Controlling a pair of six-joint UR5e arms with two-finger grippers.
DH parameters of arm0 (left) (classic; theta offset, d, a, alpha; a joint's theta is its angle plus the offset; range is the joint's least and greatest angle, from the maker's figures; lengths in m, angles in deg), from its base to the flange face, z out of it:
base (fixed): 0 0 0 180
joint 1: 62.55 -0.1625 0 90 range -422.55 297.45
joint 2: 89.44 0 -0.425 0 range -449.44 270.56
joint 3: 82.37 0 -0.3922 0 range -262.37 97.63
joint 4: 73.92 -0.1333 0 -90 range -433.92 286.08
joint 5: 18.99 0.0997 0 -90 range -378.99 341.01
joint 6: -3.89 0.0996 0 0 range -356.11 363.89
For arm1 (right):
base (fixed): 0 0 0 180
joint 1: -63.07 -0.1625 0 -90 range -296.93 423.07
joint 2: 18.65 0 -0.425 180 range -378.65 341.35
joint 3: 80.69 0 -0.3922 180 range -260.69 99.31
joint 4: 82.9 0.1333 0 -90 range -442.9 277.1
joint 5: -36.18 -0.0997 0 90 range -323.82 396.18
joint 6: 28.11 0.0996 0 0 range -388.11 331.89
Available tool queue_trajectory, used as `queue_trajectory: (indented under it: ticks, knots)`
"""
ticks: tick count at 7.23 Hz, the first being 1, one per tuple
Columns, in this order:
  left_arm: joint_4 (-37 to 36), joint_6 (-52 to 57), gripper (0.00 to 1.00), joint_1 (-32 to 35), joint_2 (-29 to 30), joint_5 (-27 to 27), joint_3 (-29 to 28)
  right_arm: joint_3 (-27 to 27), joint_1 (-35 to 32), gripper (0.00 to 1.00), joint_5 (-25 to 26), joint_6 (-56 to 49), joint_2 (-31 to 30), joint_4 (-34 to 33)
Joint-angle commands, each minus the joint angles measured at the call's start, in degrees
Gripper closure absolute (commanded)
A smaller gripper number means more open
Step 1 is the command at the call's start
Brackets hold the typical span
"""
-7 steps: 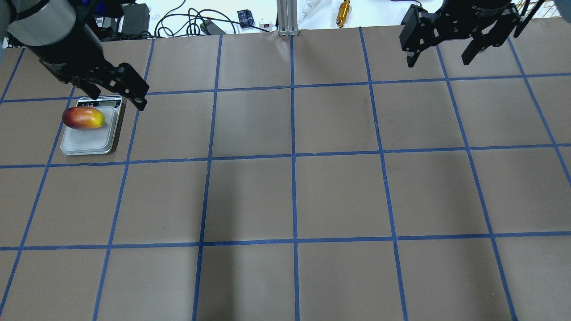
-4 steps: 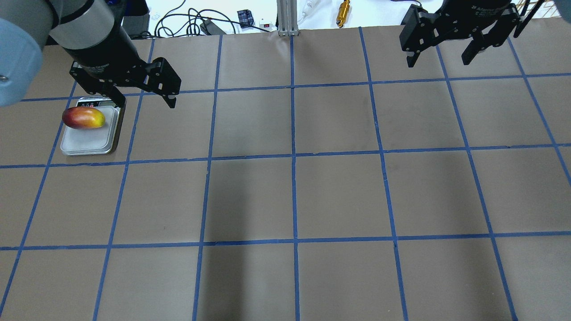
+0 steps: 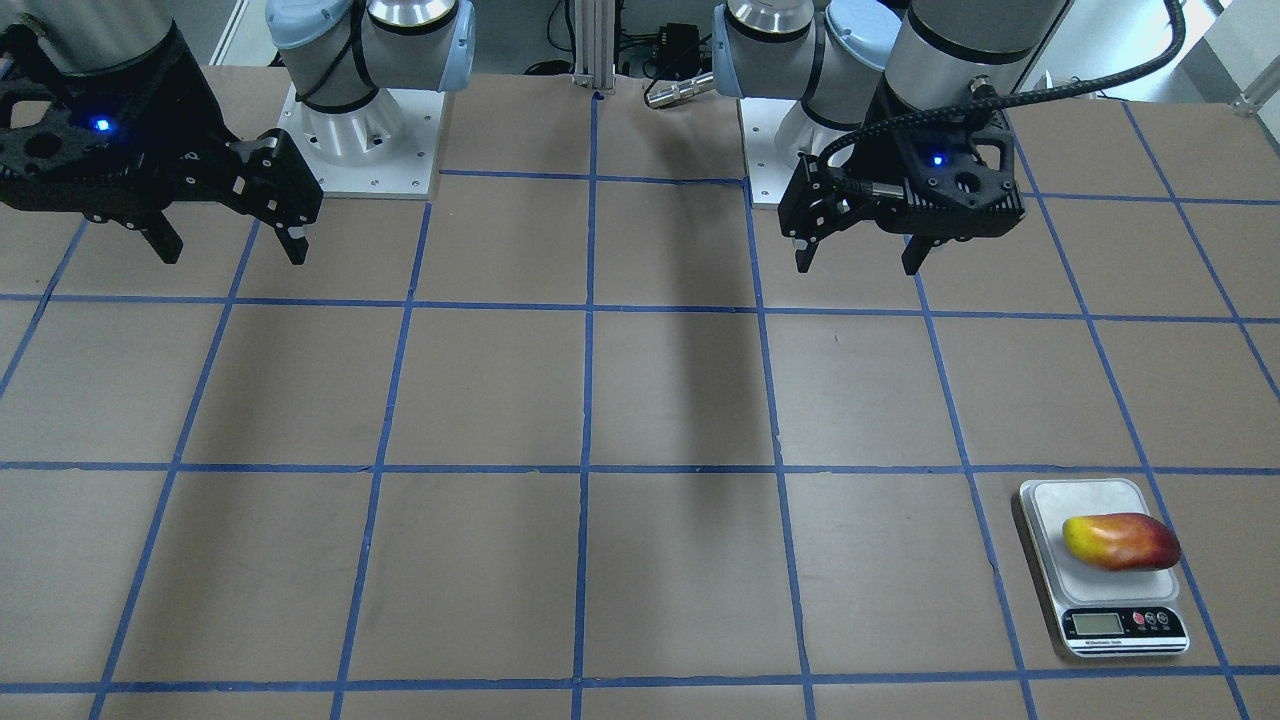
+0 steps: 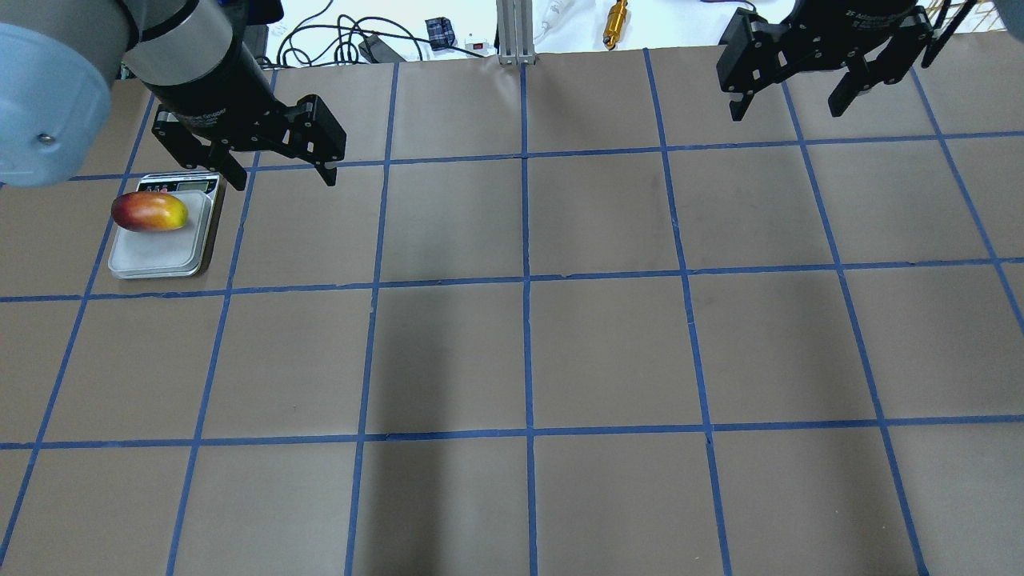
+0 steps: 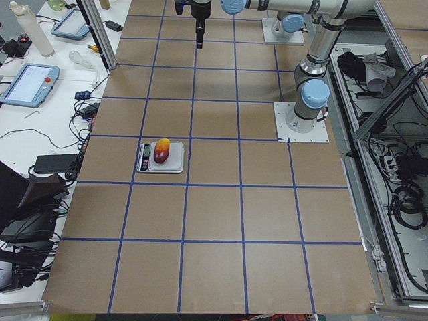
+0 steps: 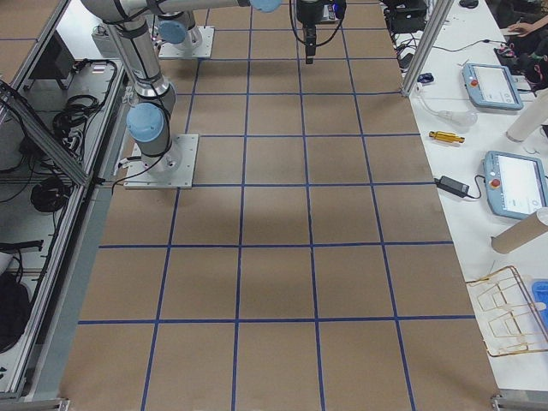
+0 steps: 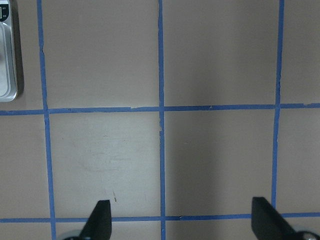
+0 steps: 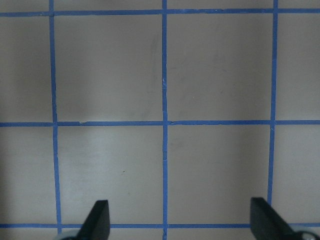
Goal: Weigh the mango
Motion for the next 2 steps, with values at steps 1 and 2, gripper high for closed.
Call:
queue_trajectory:
  ticks: [1,2]
  knots:
    - [-0.2,1.8,0.00,0.0,0.2,0.3,-0.2,0.0,0.0,0.00,0.0,0.0,0.0,0.0]
    - [-0.2,1.8,0.00,0.0,0.1,0.4,-0.2,0.0,0.0,0.00,0.0,0.0,-0.1,0.0]
